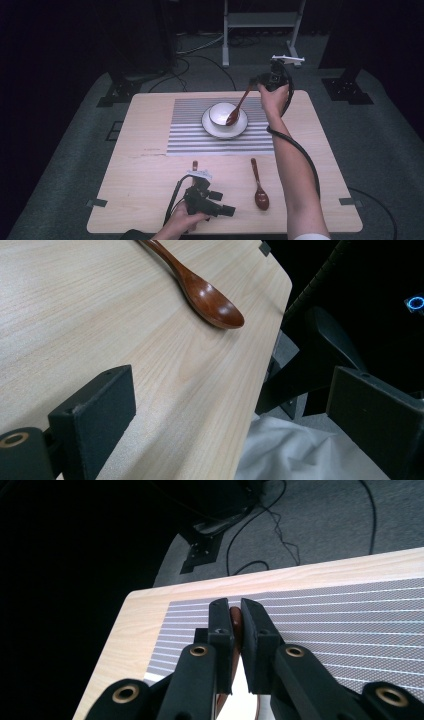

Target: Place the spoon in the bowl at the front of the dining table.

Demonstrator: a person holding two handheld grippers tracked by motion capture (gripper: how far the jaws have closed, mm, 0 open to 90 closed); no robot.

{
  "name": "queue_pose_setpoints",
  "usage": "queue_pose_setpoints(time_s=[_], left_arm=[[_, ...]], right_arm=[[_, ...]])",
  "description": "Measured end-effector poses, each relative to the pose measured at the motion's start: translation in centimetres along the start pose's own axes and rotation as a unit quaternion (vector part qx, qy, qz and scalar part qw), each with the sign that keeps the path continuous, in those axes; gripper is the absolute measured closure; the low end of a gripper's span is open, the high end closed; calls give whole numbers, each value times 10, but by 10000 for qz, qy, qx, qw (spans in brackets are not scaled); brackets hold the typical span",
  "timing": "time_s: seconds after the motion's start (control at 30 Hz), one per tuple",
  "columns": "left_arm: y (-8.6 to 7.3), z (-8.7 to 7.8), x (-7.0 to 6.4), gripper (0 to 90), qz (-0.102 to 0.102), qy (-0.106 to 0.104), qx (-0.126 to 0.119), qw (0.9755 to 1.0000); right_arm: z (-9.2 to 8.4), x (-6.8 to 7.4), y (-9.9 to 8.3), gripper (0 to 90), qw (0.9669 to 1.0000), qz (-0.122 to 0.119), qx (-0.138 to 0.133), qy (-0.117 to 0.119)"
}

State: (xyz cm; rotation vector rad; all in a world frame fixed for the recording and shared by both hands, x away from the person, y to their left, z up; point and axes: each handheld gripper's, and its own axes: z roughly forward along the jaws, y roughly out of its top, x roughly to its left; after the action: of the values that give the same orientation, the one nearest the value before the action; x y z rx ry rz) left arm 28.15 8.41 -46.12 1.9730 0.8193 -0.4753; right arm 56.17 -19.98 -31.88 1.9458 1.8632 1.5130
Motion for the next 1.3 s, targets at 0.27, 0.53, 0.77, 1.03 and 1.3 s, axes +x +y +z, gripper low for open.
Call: queue_pose_setpoints(time_s=[0.27, 0.53, 0.77, 1.03, 1.3], left_arm=[[0, 0, -1, 44, 41, 21, -4, 10000], [0, 0, -1, 45, 45, -3, -4, 10000], [0, 1, -1, 44, 45, -22, 9, 10000], [1, 1, -1, 44, 48, 0, -2, 10000], [1, 0, 0, 45, 63, 24, -3, 10000]], right_arm=[[4, -2, -2, 835, 9997, 0, -86, -207], [7, 0, -3, 835, 9996, 27, -205, -216], [8, -1, -4, 835, 9994, -6, -202, -265], [11, 2, -10, 834, 9992, -213, -63, -331], [16, -3, -18, 834, 9988, -284, 124, -383]])
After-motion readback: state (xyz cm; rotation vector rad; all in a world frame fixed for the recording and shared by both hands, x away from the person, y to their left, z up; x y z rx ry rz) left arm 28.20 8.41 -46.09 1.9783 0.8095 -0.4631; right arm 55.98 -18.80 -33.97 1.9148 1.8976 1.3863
